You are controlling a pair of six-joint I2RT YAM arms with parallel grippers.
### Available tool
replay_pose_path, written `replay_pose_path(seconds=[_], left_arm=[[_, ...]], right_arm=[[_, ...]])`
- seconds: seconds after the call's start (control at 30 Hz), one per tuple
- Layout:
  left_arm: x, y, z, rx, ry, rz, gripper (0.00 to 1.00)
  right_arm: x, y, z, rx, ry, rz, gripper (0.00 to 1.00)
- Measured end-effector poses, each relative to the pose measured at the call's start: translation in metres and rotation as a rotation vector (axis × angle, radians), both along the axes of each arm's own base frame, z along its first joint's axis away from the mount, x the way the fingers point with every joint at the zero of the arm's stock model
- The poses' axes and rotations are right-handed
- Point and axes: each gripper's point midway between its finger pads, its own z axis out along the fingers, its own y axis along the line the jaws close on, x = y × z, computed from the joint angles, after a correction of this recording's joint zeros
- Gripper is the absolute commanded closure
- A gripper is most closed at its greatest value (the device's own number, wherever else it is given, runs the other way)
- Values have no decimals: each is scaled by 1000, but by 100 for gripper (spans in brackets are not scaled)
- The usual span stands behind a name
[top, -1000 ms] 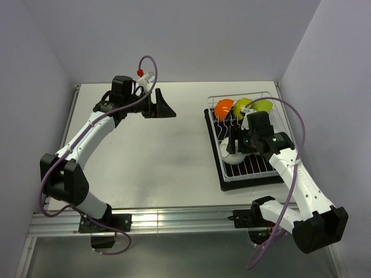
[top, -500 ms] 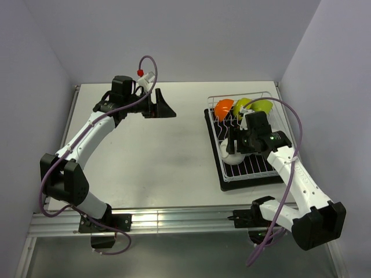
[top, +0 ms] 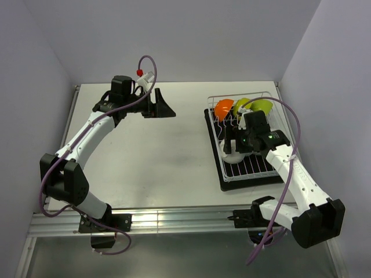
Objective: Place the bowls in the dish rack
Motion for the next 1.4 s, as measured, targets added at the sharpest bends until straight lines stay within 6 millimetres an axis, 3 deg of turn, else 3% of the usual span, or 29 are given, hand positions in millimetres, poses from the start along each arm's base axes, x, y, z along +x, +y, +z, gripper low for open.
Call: replay_pose_path(seconds=[0.43, 0.83, 1.03, 1.4], left_arm=[[-1, -1, 1, -5, 2, -8, 10], [-2, -1, 1, -6, 4, -12, 10], [-2, -1, 1, -6, 5, -13, 10], [-1, 0, -1, -3, 8, -11, 10]], right_arm=[[11, 3, 21, 6, -64, 10, 3], [21, 2, 14, -45, -69, 29, 4], [27, 1, 16, -67, -94, 35, 12], [46, 5, 17, -122, -140, 62, 15]])
